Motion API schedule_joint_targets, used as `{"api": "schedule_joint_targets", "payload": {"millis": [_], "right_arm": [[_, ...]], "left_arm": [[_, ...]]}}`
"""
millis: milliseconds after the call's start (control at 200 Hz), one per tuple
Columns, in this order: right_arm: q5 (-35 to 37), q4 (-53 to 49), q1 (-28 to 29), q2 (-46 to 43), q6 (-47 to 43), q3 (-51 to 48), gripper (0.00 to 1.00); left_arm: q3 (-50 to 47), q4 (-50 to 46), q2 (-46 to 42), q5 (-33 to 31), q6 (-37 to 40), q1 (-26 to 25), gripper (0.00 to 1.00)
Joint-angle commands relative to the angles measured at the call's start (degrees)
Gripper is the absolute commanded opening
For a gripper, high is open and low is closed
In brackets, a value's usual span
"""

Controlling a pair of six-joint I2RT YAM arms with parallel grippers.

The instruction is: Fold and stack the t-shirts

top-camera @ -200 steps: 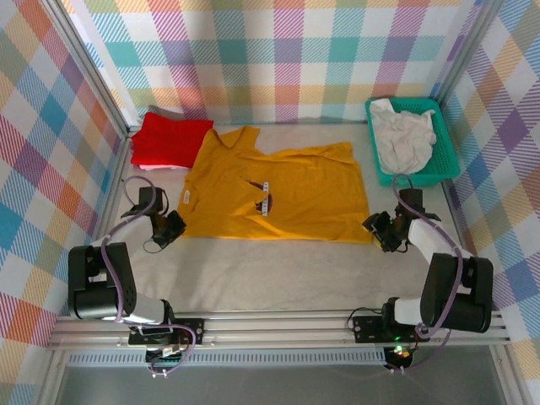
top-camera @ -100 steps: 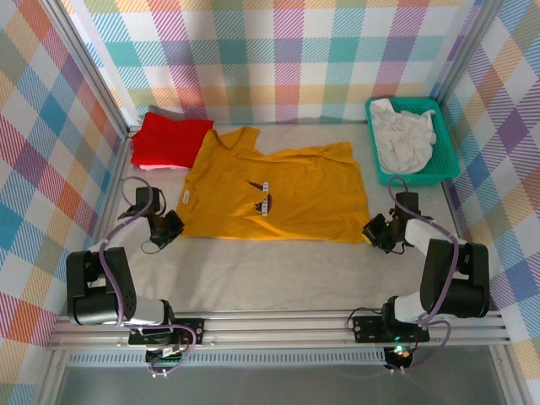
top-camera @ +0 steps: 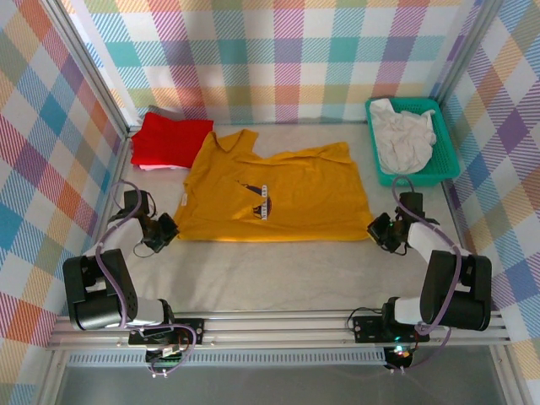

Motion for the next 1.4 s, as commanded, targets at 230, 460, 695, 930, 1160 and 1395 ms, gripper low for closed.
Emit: {"api": "schedule_joint_targets", "payload": {"millis": [230,460,695,930,1160,1395], "right_arm": [[0.7,-6.2,-0.6,-7.9,3.1,-6.3,0.03],[0.8,-7.3,-0.6,-12.0,6.5,-8.2,0.03],[1.0,-9.3,-0.7,-16.4,8.4,-9.9,0.17],[4.9,-14.3,-0.5,-26.2,7.0,-5.3,0.48],[7.7,-6.0,10.3,-16.6,-2.5,10.7,0.52],[2.7,-3.4,20.1,11.2,-10.2,36.1,0.53]], "left_arm": [[-6.2,-5.4,-7.5,1.7,-2.7,0.5,0.0],[-10.7,-6.7,-14.7,0.6,-7.5,0.3,0.0],[-11.7,-7.9,-19.7,-1.9,-8.9,0.2,0.31],[-7.1,-10.5,-28.3,-6.6,-8.0,0.1,0.58],[17.1,-7.6,-8.3,-10.1,-0.7,-11.6,0.53],[50.4,-1.7,24.5,-8.8,-1.3,-21.2,0.6]]}}
